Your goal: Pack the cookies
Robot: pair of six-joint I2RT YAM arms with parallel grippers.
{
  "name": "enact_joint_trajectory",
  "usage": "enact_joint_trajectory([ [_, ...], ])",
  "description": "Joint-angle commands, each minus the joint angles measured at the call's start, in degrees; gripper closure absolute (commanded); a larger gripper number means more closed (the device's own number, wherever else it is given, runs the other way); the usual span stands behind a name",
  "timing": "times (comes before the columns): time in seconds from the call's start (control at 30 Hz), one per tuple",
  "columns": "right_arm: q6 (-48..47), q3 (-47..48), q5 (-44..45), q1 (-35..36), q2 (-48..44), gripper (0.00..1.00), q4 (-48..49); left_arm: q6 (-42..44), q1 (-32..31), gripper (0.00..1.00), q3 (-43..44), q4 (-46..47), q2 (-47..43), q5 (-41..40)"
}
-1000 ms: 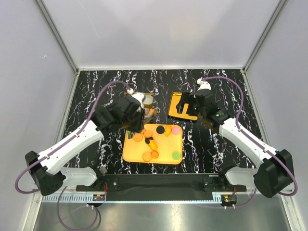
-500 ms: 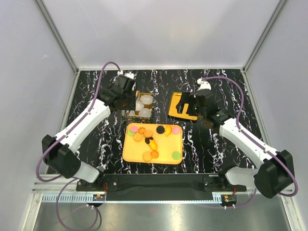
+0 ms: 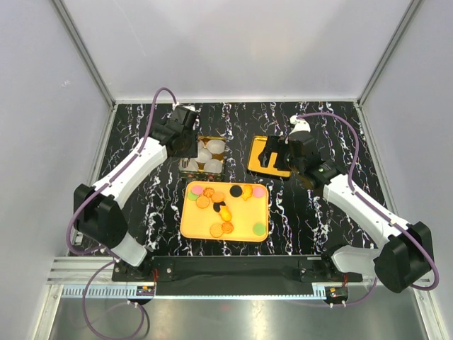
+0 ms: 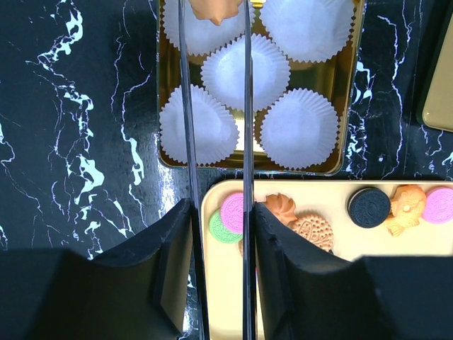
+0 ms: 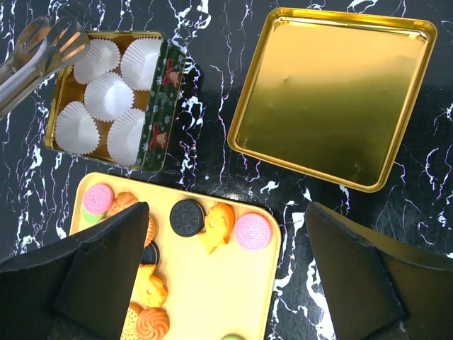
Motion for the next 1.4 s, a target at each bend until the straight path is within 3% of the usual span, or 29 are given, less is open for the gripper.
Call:
enact_joint_trajectory([
  [0.0,-0.18,1.89,-0.11,0.08,-1.42,0.00,1.59,0.89,0.35,0.60,2.09,3.43,-0.04,-1.20],
  [1.07,-0.27,1.89,-0.11,0.08,-1.07,0.00,1.60,2.29,0.80,0.55,1.21,1.85,-2.76,1.26],
  [1.23,-0.27,1.88,0.07,0.08,-0.89,0.00,1.51,3.35,-2.36,0.55,0.77,-0.78,-6.62,2.49],
  [1.37,-0.27,1.89,0.33,0.08,-0.80,0.00,1.51,3.17,-8.33,0.55,-2.21,-2.54,-10.31,1.97],
])
